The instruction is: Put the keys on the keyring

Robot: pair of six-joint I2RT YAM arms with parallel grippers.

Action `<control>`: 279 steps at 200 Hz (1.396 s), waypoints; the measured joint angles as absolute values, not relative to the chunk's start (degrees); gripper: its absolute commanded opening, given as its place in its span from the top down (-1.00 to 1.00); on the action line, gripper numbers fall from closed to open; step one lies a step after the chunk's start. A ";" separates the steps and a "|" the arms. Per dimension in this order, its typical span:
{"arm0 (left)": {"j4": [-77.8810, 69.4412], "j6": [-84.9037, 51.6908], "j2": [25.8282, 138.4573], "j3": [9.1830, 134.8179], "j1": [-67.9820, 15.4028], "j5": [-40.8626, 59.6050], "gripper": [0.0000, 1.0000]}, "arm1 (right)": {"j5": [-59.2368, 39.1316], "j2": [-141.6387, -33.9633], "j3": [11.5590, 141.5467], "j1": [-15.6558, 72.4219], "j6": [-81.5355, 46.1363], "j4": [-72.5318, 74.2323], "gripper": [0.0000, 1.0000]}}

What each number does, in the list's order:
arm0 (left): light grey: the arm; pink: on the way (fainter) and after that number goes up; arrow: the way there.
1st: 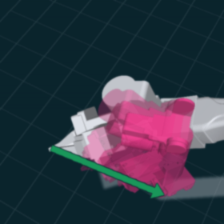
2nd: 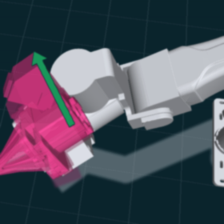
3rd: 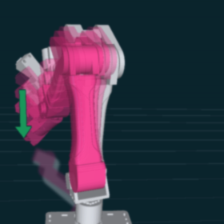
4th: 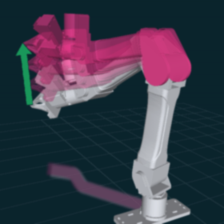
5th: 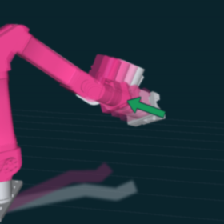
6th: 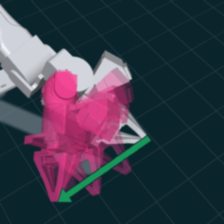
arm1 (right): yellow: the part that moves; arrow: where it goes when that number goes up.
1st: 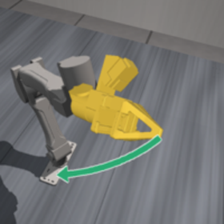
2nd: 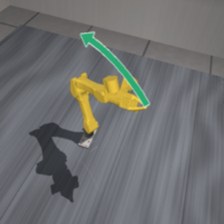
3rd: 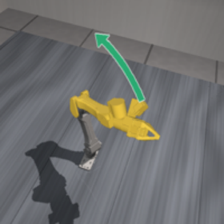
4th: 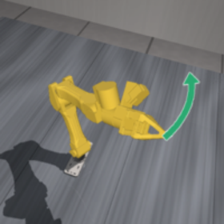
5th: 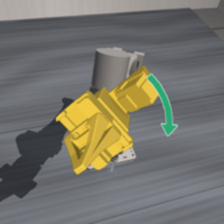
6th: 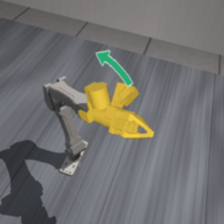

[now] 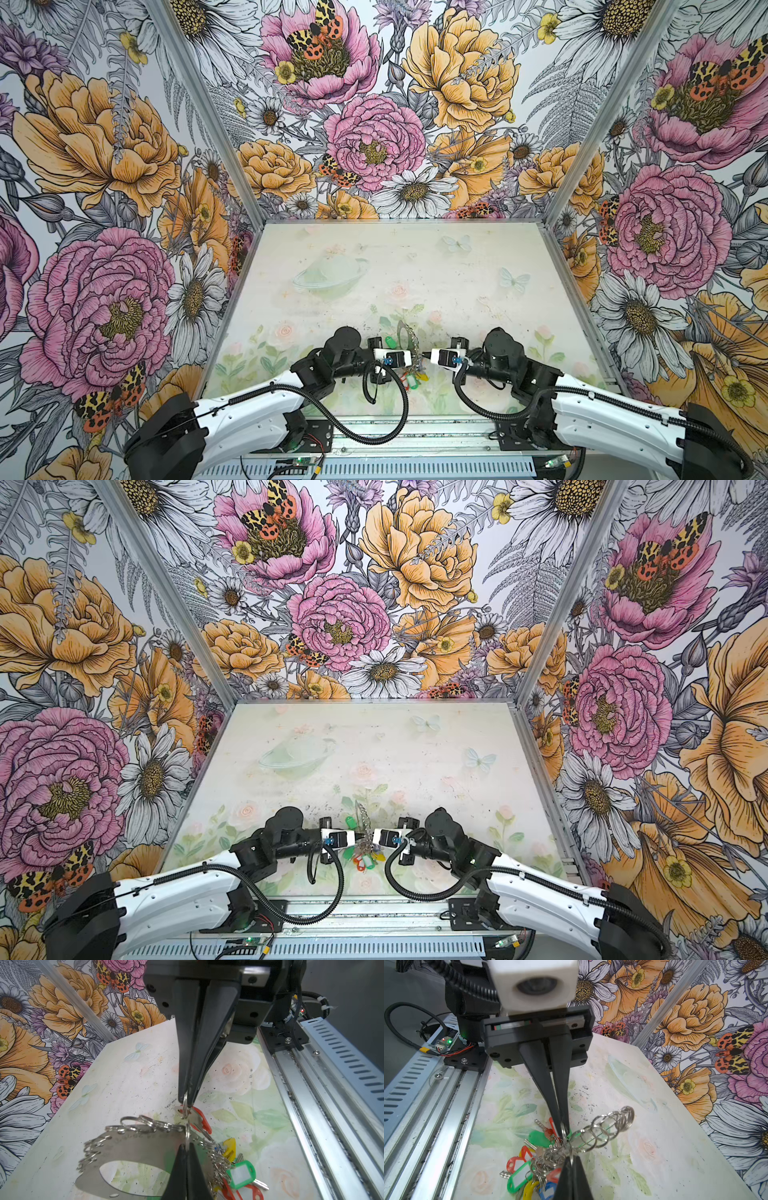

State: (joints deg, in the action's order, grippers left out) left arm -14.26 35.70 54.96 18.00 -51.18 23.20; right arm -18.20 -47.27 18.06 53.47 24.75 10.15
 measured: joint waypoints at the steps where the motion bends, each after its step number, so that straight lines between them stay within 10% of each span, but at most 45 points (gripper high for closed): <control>1: -14.26 35.70 54.98 18.00 -51.18 23.22 1.00 | -18.22 -47.27 18.06 53.49 24.80 10.15 1.00; 279: -12.86 34.48 56.03 18.87 -50.33 26.92 1.00 | -17.58 -45.56 17.45 55.55 27.77 9.10 1.00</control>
State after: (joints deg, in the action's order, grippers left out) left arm -12.86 34.48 56.03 18.87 -50.33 26.92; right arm -17.58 -45.56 17.45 55.55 27.77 9.10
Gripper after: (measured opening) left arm 0.050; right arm 0.047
